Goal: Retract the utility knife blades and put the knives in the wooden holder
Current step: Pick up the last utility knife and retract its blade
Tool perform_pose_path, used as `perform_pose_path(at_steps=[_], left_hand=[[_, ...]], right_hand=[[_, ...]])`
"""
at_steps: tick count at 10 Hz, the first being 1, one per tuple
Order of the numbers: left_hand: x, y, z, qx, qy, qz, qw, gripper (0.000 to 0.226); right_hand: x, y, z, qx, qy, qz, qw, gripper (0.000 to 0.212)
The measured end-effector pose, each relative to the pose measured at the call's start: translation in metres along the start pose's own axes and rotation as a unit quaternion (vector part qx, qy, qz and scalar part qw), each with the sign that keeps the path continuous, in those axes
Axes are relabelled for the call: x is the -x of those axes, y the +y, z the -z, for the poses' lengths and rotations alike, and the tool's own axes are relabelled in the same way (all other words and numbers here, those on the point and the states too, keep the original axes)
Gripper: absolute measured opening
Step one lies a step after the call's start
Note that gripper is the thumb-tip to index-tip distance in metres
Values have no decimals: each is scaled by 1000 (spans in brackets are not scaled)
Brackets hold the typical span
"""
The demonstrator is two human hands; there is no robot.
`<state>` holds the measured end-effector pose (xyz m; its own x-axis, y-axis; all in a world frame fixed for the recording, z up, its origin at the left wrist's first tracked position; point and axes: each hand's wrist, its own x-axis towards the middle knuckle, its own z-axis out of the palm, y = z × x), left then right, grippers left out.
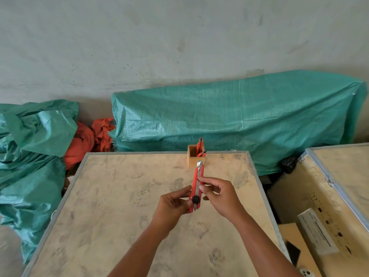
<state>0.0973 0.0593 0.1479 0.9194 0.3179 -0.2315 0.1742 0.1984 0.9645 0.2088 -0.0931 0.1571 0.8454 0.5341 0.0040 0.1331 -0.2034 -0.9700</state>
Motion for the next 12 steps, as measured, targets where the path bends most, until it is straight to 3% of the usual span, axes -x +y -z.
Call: perform_pose_path(at_steps=[3, 4, 5, 7, 8, 9, 12], left_hand=[[-132, 18, -4, -52, 11, 0, 999, 49], [-183, 25, -3, -46, 12, -17, 999, 50], [-226, 22, 1, -114, 36, -23, 993, 55], [-279, -12, 13, -319, 11, 64, 945, 111], [-288, -27, 11, -311, 12, 94, 946, 103], [-294, -39, 10, -287, 8, 80, 954, 77], [-290, -42, 8, -241, 25, 72, 968, 73]], right_hand=[[-129, 17, 31, 44, 18, -9, 999, 36], [-176, 24, 34, 47, 46, 12, 998, 35], [-215, 38, 31, 74, 88, 27, 993, 31], [-250, 74, 15, 159, 136, 64, 976, 22], [-253, 90, 6, 184, 112, 61, 975, 23], [-253, 101, 0, 206, 92, 62, 972, 24], [-245, 105, -2, 222, 88, 58, 969, 20]])
